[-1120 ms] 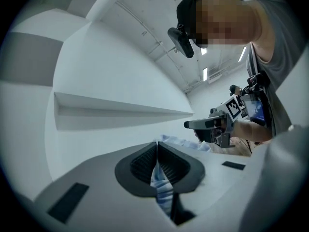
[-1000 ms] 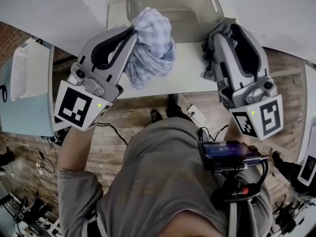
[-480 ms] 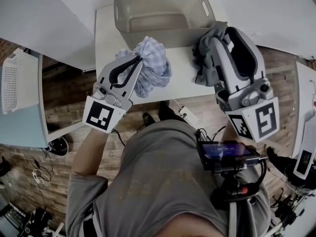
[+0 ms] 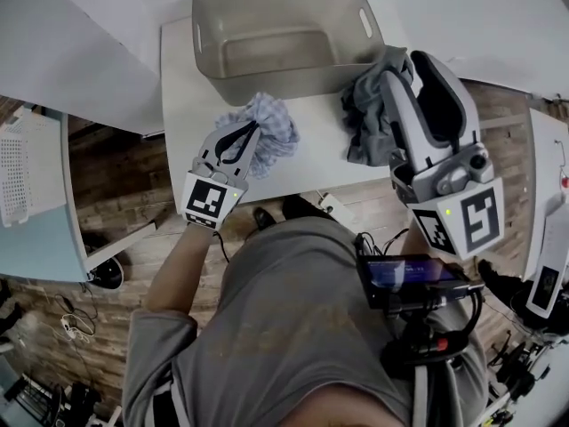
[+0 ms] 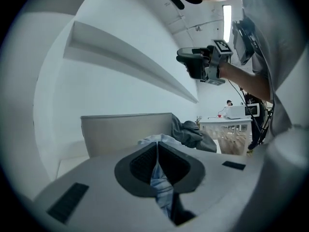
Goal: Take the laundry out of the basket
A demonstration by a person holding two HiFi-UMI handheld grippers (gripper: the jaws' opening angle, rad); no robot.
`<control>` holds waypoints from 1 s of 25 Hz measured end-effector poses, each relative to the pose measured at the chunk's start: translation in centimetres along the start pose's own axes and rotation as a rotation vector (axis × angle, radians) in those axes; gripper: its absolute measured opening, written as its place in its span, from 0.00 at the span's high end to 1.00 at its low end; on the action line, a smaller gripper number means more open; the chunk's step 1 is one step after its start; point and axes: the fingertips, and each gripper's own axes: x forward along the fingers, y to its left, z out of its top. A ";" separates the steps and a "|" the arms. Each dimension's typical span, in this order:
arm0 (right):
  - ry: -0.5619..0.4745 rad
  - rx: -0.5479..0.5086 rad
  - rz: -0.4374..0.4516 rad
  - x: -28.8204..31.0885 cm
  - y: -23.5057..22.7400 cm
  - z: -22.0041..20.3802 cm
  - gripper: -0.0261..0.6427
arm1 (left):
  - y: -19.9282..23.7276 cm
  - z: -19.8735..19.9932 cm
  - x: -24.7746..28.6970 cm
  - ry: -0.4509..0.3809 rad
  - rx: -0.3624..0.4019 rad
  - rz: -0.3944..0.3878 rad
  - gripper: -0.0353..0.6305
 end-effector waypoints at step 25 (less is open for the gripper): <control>-0.016 0.065 -0.032 -0.7 -1.7 -1.6 0.73 | 1.6 3.4 0.6 -0.072 -0.077 0.087 0.88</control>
